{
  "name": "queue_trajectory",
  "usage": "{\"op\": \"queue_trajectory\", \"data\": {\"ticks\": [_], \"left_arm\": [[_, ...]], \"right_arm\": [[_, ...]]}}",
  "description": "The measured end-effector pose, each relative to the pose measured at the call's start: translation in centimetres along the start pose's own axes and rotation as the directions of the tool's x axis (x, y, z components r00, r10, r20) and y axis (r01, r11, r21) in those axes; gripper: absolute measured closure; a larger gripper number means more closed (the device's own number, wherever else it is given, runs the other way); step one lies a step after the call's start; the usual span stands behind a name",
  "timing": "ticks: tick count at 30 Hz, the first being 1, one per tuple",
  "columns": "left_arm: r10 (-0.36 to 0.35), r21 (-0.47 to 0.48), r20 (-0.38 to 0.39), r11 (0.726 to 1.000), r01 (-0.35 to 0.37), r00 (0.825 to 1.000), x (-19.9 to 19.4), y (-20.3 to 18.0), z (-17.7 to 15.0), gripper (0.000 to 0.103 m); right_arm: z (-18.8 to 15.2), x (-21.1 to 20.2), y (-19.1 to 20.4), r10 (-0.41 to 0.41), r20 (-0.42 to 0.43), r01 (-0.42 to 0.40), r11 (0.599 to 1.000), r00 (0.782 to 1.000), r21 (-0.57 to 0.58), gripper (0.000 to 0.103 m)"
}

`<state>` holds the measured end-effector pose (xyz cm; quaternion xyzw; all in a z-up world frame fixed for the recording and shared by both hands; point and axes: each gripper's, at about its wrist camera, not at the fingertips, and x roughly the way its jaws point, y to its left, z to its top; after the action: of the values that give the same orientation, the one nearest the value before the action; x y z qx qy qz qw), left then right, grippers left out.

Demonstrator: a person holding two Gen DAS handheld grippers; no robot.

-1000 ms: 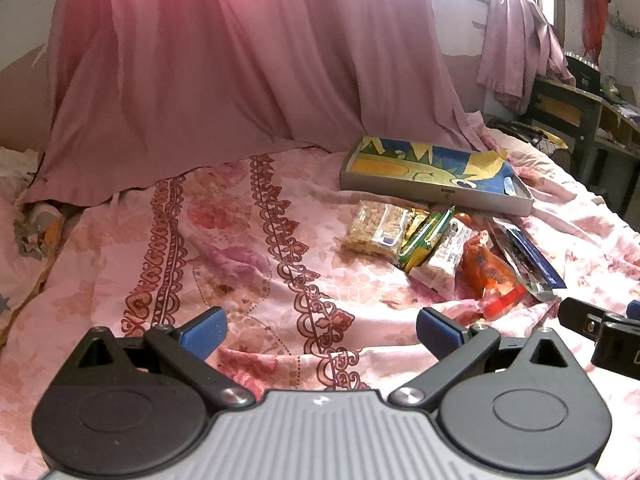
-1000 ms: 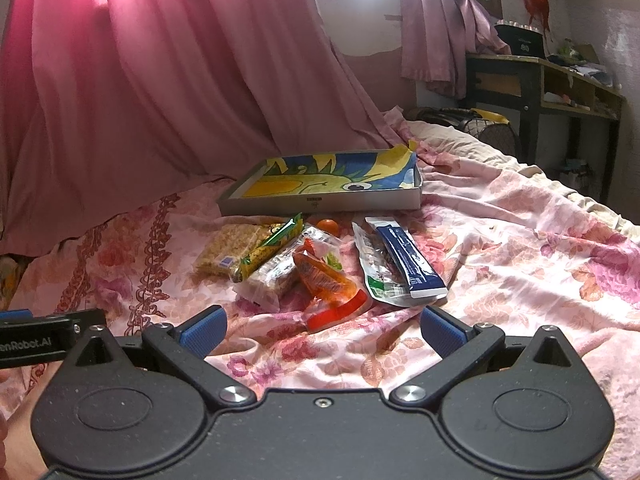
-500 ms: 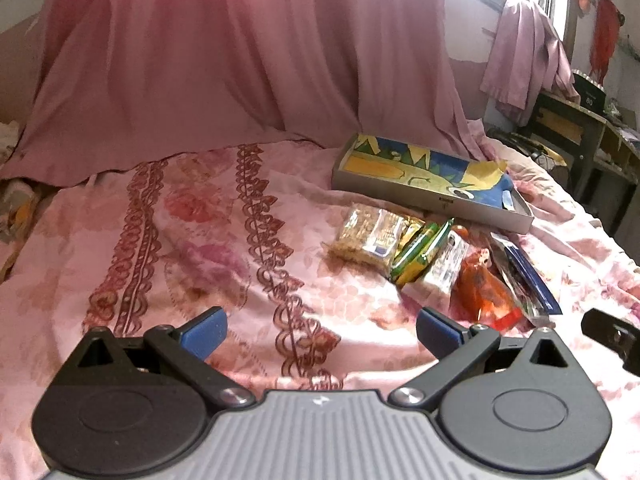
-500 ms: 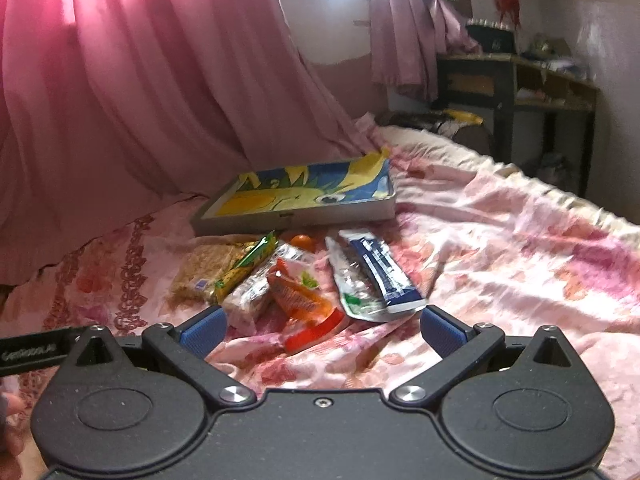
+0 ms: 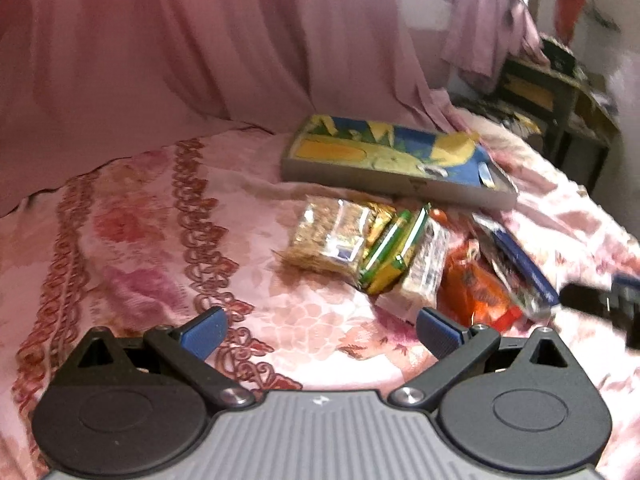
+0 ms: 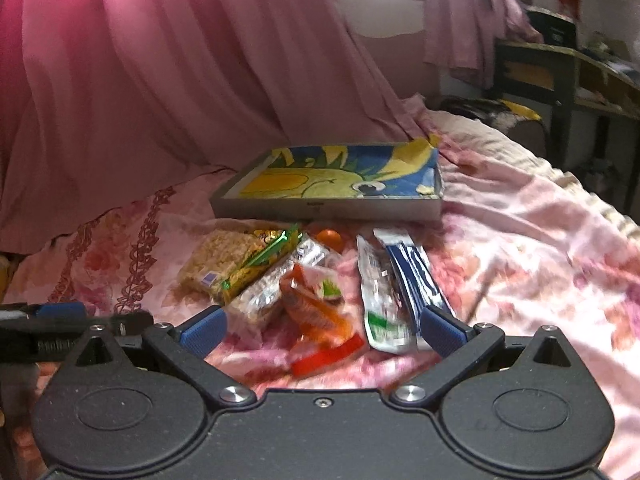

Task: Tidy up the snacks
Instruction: 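Lower the left tool onto the clear wrapped bar while the right tool reaches the orange candy bag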

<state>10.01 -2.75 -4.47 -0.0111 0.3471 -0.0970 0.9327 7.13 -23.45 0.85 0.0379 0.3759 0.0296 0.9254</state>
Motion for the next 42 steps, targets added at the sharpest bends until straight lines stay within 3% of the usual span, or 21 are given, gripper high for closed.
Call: {"op": "queue_trajectory", "data": {"ticks": [5, 10, 18, 21, 26, 31, 34, 37, 42], "left_arm": [[-0.001, 0.104, -0.026, 0.995, 0.003, 1.0, 1.9, -1.3, -0.4, 0.0], [-0.051, 0.133, -0.052, 0.989, 0.057, 0.997, 3.5, -2.2, -0.7, 0.0], [-0.094, 0.207, -0.079, 0.972, 0.108, 0.992, 5.7, -3.9, -1.1, 0.0], [-0.087, 0.225, -0.079, 0.969, 0.103, 0.993, 6.1, -4.3, -1.3, 0.0], [-0.062, 0.231, -0.087, 0.97, 0.08, 0.994, 6.7, -4.7, -1.4, 0.001], [-0.056, 0.229, -0.086, 0.971, 0.074, 0.995, 6.9, -4.8, -1.2, 0.001], [-0.069, 0.207, -0.076, 0.975, 0.084, 0.995, 6.9, -4.7, -0.9, 0.003], [-0.089, 0.183, -0.076, 0.978, 0.102, 0.993, 7.1, -4.6, -0.4, 0.007], [-0.127, 0.143, -0.074, 0.98, 0.136, 0.989, 7.5, -4.4, 0.2, 0.019]], "right_arm": [[1.5, 3.7, -0.7, 0.072, -0.068, -0.077, 0.994, 0.995, -0.073, 0.001], [2.0, 6.8, -0.2, 0.151, -0.15, -0.172, 0.975, 0.977, -0.141, 0.001], [3.1, 10.6, -0.8, 0.154, -0.219, -0.205, 0.95, 0.964, -0.235, 0.001], [3.4, 11.7, -1.2, 0.2, -0.252, -0.259, 0.939, 0.947, -0.225, 0.001], [3.1, 13.2, -0.7, 0.21, -0.287, -0.298, 0.902, 0.935, -0.313, 0.007], [2.6, 14.3, -0.3, 0.205, -0.301, -0.314, 0.87, 0.931, -0.38, 0.027], [2.5, 14.6, -0.6, 0.203, -0.301, -0.313, 0.87, 0.932, -0.381, 0.039], [2.6, 14.8, -0.8, 0.233, -0.319, -0.343, 0.87, 0.919, -0.353, 0.055], [2.8, 14.4, -0.9, 0.22, -0.313, -0.329, 0.873, 0.924, -0.359, 0.066]]}}
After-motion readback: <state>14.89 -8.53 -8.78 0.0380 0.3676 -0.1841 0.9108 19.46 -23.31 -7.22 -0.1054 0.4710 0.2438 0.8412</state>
